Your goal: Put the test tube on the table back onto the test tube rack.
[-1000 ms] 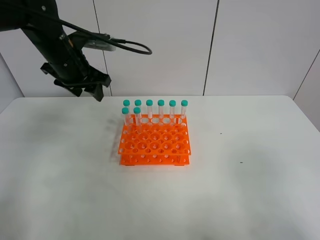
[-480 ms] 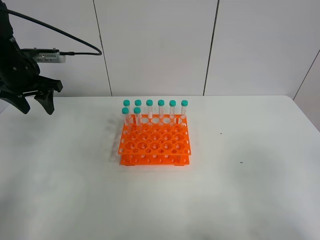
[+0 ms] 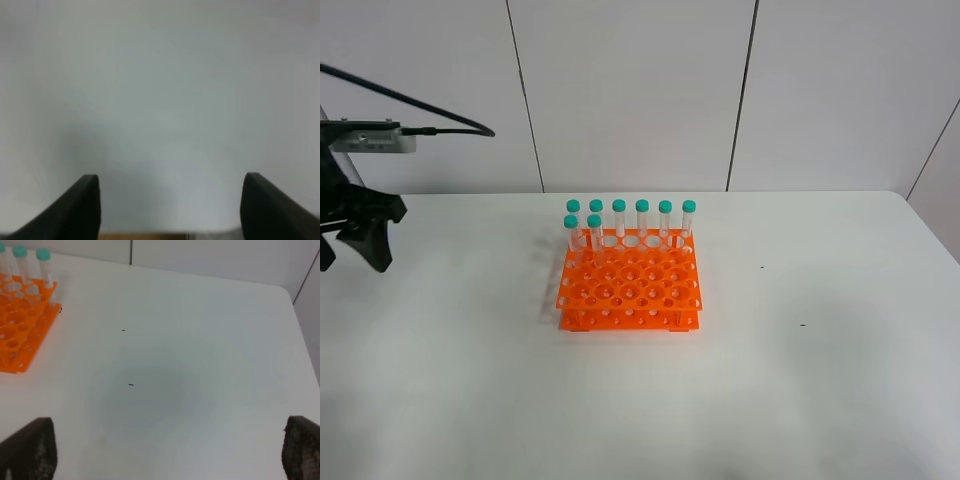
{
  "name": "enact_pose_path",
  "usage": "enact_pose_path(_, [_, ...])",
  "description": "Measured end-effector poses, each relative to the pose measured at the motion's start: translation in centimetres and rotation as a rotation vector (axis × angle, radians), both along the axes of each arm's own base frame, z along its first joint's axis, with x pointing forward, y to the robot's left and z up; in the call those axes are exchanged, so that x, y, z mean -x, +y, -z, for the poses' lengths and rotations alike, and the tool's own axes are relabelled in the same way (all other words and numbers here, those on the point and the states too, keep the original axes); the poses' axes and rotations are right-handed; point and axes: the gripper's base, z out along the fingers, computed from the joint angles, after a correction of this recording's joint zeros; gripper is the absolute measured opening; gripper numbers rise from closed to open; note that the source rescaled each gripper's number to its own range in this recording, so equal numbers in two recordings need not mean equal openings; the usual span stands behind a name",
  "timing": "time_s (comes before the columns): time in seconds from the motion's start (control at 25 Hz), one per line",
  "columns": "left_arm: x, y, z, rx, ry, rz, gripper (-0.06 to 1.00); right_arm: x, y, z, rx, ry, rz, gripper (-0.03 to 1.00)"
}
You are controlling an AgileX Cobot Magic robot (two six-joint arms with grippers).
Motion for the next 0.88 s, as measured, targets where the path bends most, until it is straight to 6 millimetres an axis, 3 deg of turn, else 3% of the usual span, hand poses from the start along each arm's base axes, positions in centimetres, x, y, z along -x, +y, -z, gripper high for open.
enact_pose_path(0.2, [7.9, 0.3, -0.3, 0.002, -0.054, 0.0, 0.76, 0.0, 0.0, 0.0, 0.0, 0.0, 0.0, 1.0])
enact_pose_path(0.44, [16.1, 0.7, 1.5, 0.008, -0.197, 0.001, 0.76, 0.0, 0.0, 0.0, 0.0, 0.0, 0.0, 1.0])
enact_pose_path(0.64, [20.4, 0.9, 3.4, 0.017, -0.406, 0.003, 0.76, 0.0, 0.0, 0.0, 0.0, 0.0, 0.0, 1.0])
enact_pose_path(0.88, [23.6, 1.0, 2.8, 0.026, -0.632, 0.006, 0.76, 0.0, 0.0, 0.0, 0.0, 0.0, 0.0, 1.0])
